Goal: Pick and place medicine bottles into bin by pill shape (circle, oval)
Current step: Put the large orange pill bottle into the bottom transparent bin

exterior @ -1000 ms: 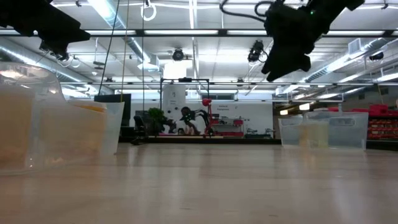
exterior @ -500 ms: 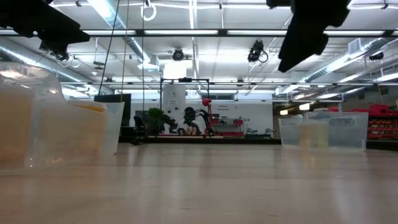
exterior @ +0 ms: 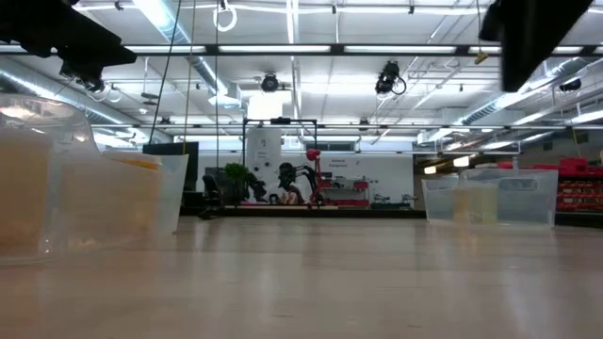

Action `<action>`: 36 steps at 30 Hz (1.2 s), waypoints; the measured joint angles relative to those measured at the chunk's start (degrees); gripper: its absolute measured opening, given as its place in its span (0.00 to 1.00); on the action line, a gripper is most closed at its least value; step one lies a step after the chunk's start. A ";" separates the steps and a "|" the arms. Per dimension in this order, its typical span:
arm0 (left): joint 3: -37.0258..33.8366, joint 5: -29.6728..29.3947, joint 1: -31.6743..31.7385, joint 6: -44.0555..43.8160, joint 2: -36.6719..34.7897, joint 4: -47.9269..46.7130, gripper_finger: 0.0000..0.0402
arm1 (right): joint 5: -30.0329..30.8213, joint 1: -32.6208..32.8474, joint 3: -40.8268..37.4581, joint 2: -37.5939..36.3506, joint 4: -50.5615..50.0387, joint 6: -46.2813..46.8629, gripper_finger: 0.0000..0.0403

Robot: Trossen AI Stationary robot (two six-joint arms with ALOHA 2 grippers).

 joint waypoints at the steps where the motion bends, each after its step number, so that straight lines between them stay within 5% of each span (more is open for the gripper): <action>1: 0.00 0.00 0.00 0.00 0.00 0.00 0.43 | -0.04 0.68 0.74 -0.02 -2.07 1.13 0.59; 15: 0.00 0.00 -0.02 0.00 0.00 0.01 0.43 | -10.30 6.54 -3.66 -0.07 -8.29 12.45 0.61; 23: 0.00 0.00 -0.01 0.07 0.00 0.02 0.43 | -11.45 6.23 -11.84 -0.04 2.28 11.26 0.61; 36: 0.00 0.01 -0.01 -0.26 0.00 -0.02 0.43 | -7.95 1.82 -13.08 0.02 7.56 2.33 0.59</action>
